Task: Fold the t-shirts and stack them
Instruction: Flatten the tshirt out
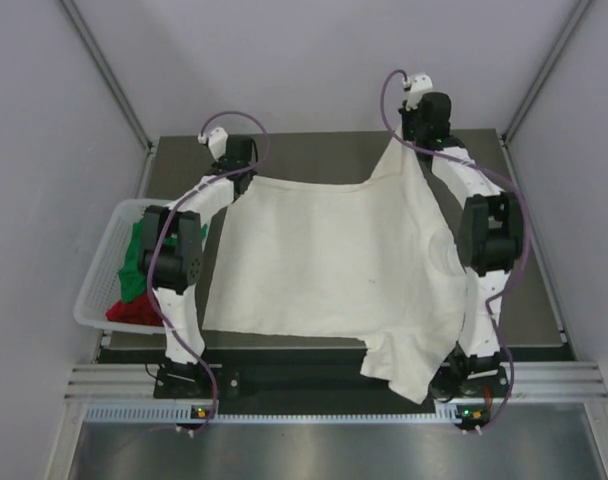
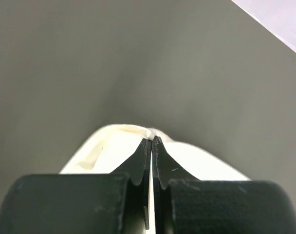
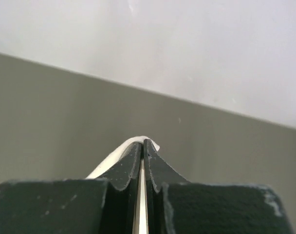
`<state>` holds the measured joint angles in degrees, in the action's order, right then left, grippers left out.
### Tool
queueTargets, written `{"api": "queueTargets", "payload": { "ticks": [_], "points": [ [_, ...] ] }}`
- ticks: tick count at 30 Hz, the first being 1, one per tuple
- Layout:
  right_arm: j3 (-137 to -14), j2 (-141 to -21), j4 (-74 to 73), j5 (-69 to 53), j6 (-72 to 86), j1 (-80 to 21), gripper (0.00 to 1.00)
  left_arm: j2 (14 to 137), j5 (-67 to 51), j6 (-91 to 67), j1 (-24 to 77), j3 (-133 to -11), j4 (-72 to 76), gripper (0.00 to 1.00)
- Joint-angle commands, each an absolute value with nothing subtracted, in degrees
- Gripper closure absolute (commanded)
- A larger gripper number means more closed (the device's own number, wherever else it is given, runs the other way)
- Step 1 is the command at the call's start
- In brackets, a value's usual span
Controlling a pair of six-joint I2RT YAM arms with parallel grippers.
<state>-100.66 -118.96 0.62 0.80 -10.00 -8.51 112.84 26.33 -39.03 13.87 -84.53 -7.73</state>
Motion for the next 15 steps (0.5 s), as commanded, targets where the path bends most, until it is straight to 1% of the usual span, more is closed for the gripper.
{"api": "queueTargets", "payload": {
  "ticks": [1, 4, 6, 8, 12, 14, 15],
  "points": [
    [-114.41, -126.96, 5.72, -4.48, -9.75, -8.17, 1.00, 117.22, 25.05, -39.03, 12.04, -92.62, -0.44, 1.00],
    [-120.91, -133.13, 6.67, -4.48, -10.89, -8.26, 1.00, 121.88, 24.26, -38.06, 11.25, -97.81, 0.88, 1.00],
    [-121.81, -134.99, 8.95, -4.39, -11.51, -8.26, 1.00, 123.83, 24.26, -37.53, 11.08, -100.79, 1.05, 1.00],
    [-122.34, -137.10, 13.17, -4.39, -13.00, -8.26, 1.00, 125.94, 24.08, -37.09, 10.99, -102.21, 1.84, 1.00],
    [-130.23, -143.85, 17.65, -2.90, -15.29, -8.35, 1.00, 128.40, 25.40, -36.48, 10.99, -104.32, 2.81, 1.00],
    [-131.57, -145.63, 21.08, -1.41, -16.26, -8.35, 1.00, 129.46, 27.94, -36.39, 10.90, -105.03, 3.08, 1.00],
    [-132.09, -147.03, 25.01, -0.62, -16.52, -8.26, 1.00, 129.81, 28.73, -36.30, 10.90, -105.38, 3.25, 1.00]
  ]
}}
